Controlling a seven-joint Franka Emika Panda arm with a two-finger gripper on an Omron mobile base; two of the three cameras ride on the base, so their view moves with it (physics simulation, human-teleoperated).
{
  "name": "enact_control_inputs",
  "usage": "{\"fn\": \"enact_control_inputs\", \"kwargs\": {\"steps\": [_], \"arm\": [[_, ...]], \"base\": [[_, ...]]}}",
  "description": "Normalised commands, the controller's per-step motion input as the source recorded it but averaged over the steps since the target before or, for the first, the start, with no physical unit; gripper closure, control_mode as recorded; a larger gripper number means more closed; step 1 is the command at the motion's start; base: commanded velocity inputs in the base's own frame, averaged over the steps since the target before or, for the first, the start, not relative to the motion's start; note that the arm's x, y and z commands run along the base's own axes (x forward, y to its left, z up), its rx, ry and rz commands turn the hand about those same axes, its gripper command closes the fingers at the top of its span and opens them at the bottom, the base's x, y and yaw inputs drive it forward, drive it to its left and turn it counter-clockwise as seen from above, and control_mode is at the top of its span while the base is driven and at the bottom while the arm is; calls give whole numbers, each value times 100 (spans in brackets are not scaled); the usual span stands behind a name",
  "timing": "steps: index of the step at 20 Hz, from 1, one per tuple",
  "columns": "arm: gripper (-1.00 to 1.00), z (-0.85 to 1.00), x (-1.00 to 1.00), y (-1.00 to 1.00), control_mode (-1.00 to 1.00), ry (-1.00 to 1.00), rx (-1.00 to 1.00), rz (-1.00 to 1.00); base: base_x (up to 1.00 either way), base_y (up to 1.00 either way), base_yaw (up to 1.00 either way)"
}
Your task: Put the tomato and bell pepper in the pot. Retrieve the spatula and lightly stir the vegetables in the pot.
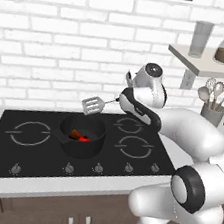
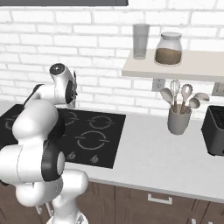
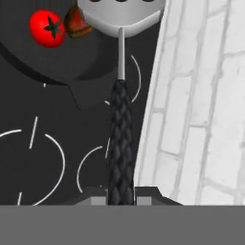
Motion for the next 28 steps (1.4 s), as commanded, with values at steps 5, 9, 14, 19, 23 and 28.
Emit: {"fn": "enact_control_inputs", "kwargs": {"steps": [5, 9, 14, 19, 23, 28], "arm": [[100, -9, 39, 60, -100, -3, -18, 37], [100, 0, 28, 22, -100, 0, -23, 32], [100, -5, 1, 15, -100, -20, -13, 7], [100, -8, 0, 28, -100, -46, -11, 4], [100, -1, 2, 19, -100, -21, -13, 9], [100, 0, 11, 19, -100, 0, -18, 25]], "base": [[0, 0, 0], [0, 0, 0], [0, 0, 0], [0, 0, 0], [0, 0, 0], [0, 0, 0]]}}
